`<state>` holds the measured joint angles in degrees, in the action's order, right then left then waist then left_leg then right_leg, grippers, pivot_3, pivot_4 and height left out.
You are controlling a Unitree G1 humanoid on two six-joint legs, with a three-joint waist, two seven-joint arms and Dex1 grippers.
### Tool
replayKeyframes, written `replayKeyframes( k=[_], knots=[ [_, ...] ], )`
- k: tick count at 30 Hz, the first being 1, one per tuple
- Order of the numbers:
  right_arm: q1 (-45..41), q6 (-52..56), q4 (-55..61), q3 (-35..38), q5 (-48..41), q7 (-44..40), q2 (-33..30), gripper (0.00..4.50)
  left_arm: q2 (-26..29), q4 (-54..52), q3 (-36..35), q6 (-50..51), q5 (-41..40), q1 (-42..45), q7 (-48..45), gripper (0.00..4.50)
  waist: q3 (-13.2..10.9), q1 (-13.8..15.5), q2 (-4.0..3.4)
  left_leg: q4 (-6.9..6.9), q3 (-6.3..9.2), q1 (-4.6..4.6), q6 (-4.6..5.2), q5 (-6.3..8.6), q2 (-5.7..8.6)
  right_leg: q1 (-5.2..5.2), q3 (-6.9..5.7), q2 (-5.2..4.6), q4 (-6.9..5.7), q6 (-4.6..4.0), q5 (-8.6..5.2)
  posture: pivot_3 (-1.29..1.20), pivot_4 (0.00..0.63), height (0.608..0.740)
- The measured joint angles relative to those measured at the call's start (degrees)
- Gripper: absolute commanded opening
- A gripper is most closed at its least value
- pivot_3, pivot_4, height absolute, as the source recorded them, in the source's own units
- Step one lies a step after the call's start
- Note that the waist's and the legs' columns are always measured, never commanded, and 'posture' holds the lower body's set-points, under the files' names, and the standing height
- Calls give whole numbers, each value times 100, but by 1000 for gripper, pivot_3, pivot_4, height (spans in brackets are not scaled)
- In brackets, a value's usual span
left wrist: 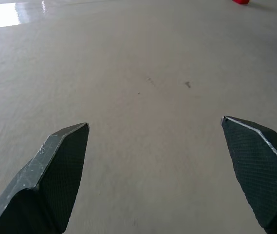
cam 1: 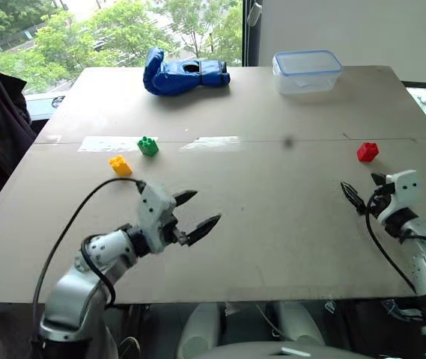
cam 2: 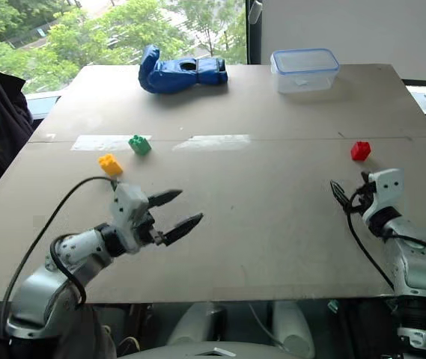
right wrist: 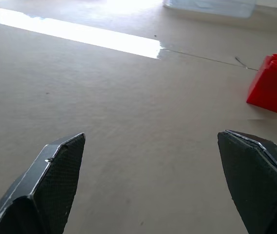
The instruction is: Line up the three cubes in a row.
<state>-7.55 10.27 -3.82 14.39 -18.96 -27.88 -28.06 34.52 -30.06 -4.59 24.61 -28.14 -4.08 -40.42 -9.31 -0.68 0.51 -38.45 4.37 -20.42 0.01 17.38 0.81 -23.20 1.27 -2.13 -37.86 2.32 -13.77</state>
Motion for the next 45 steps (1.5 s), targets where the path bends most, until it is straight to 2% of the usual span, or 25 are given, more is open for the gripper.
replayKeyframes(
  k=[1, 5, 8, 14, 21, 25, 30, 38, 41, 45],
  knots=[
    [-105, 57, 7, -2, 30, 107, 12, 4500, 33, -69, -75, -4, -71, 172, -84, 4446, 12, -6, -23, 6, 0, 2, 1, 0, -1, 0, 9, -1, 5, 0, 0, 0, 150, 740],
    [-1292, 330, -1227, -69, 534, 1126, 329, 4500, 481, 755, 27, 311, -361, 1628, -860, 4446, 2, -49, -19, 8, -14, -34, -12, -5, 0, -49, 23, 3, -3, 4, 0, 0, 150, 740],
    [-1879, 223, -1826, -51, 692, 1408, 358, 4500, 626, 978, 82, 401, -496, 2227, -1320, 4446, 1, -52, -21, 18, -18, -40, -19, -9, 0, -50, 22, 3, 10, 4, -1, 0, 150, 740],
    [-2643, -352, -3084, -59, 879, 1455, 364, 4500, 727, 1427, 202, 498, -563, 2766, -1833, 4446, -2, -106, -20, 16, -22, -47, -18, -9, 0, -52, 22, -1, 13, 6, 0, 0, 150, 740],
    [-3180, -990, -4133, 4, 963, 1559, 327, 4500, 732, 1616, 276, 480, -520, 3049, -1979, 4446, -3, -180, -19, 16, -21, -42, -16, -8, -2, -53, 27, 1, 5, 6, 0, 0, 150, 740],
    [-3237, -1330, -4634, 0, 966, 1172, 103, 4500, 732, 1607, 271, 481, -516, 2988, -1979, 4446, -3, -181, -20, 15, -23, -42, -14, -6, -3, -53, 32, 0, 5, 6, 1, 0, 150, 740],
    [-3761, -1539, -5426, -5, 959, 324, -277, 4500, 739, 1502, 262, 509, -544, 2936, -1977, 4446, -5, -202, -19, 15, -36, -31, 5, 5, -4, -53, 42, 4, -1, 6, 1, 0, 150, 740],
    [-4290, -1587, -6257, -123, 1056, -354, -295, 4500, 784, 1475, 241, 615, -591, 2909, -1982, 4446, -6, -186, -18, 15, -66, -34, 4, 4, -8, -53, 41, 2, 2, 6, 1, 0, 150, 740],
    [-4393, -1625, -6421, -120, 1085, -365, -281, 3777, 784, 1471, 227, 639, -614, 2909, -1980, 4500, -6, -185, -18, 15, -66, -34, 3, 3, -8, -53, 42, 2, 2, 6, 1, 0, 150, 740],
    [-4487, -1711, -6477, -119, 1125, -361, -271, 1829, 784, 1409, 153, 701, -754, 2905, -1983, 4500, -6, -187, -18, 15, -65, -34, 0, 2, -9, -53, 42, 2, 2, 6, 1, 0, 150, 740]
  ],
)
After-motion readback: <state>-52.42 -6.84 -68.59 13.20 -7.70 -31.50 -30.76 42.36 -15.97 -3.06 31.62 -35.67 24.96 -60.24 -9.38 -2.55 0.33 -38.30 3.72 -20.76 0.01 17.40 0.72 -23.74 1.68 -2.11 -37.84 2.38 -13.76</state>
